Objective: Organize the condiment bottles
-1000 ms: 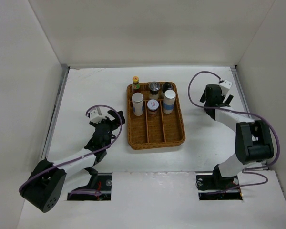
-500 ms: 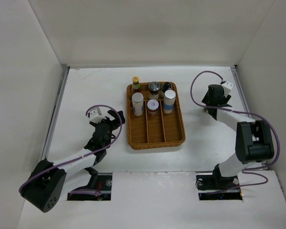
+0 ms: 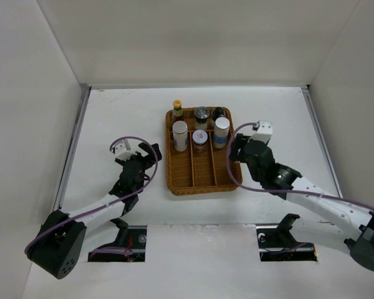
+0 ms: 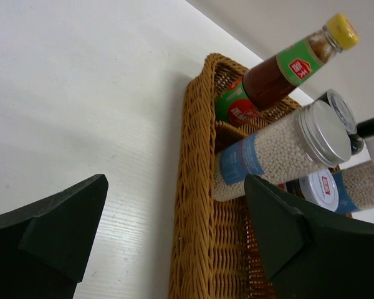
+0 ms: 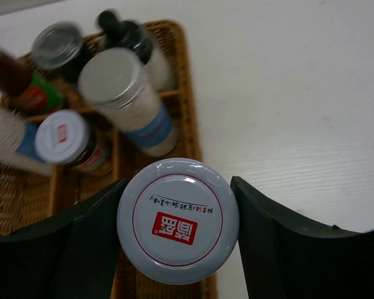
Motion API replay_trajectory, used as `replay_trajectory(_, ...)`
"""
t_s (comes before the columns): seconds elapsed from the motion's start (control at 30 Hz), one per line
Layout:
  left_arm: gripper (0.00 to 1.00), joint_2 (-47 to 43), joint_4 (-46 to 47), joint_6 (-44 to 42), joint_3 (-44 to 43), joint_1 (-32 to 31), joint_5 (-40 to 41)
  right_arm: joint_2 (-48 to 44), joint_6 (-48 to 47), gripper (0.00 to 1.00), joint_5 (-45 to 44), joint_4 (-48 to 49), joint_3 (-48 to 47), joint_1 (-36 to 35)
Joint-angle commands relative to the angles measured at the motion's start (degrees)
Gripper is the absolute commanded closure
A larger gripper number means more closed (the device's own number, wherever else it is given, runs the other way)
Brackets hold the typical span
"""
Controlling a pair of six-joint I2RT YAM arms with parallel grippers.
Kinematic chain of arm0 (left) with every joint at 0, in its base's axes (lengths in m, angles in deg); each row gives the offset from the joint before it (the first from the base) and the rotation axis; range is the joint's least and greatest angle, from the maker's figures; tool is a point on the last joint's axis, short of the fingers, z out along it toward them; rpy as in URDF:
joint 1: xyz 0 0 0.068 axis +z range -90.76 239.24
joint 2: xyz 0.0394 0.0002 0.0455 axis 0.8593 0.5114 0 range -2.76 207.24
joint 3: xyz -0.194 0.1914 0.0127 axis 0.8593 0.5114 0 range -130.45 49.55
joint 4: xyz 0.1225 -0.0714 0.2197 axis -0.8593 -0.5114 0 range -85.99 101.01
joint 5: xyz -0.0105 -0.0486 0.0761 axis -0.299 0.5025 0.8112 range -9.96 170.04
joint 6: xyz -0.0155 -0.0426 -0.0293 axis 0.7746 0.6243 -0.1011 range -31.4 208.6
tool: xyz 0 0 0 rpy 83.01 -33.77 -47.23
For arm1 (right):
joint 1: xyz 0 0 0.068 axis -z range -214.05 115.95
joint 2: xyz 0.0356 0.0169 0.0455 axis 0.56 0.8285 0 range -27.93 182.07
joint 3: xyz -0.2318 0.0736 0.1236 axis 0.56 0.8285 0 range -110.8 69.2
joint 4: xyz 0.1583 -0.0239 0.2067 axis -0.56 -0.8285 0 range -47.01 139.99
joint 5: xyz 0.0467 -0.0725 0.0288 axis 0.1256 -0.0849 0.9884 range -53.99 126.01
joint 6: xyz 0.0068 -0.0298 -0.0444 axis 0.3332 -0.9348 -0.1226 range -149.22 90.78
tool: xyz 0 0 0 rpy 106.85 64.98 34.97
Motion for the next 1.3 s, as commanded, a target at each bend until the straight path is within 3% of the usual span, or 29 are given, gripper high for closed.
replay_trajectory(0.0,0.07,-2.1,2.0,0.7,0.6,2.4,1.1,3.0,2.2,0.50,-0.4,3.9,-5.2,-8.4)
replay_trajectory(0.2,0.07,-4.0,0.1,1.7,1.1,4.8,1.2,13.0,-1.3,0.50,4.3,12.0,-10.2,-16.1)
replay_trajectory(0.7,0.03,-1.2,-0.5,1.0,-0.5,5.6,1.1,28.1,-1.5,0.47,5.9,21.5,-6.7,-19.4)
replay_trajectory(0.9,0.00,1.0,-1.9,0.7,-2.0,5.5,2.0,29.1,-1.9,0.31,4.5,22.5,-6.0,-19.6)
replay_trajectory(1.03,0.00,1.4,-4.7,0.6,-3.4,5.6,2.1,25.4,-3.3,0.03,3.0,21.1,-5.6,-19.6)
replay_trajectory(1.2,0.00,-2.0,-7.4,0.6,-3.8,5.7,2.8,14.9,-4.7,0.00,0.2,19.1,-4.2,-19.1)
replay_trajectory(1.27,0.00,-2.7,-8.4,0.8,-4.1,5.8,3.0,10.1,-4.6,0.00,-1.5,20.1,-1.9,-15.3)
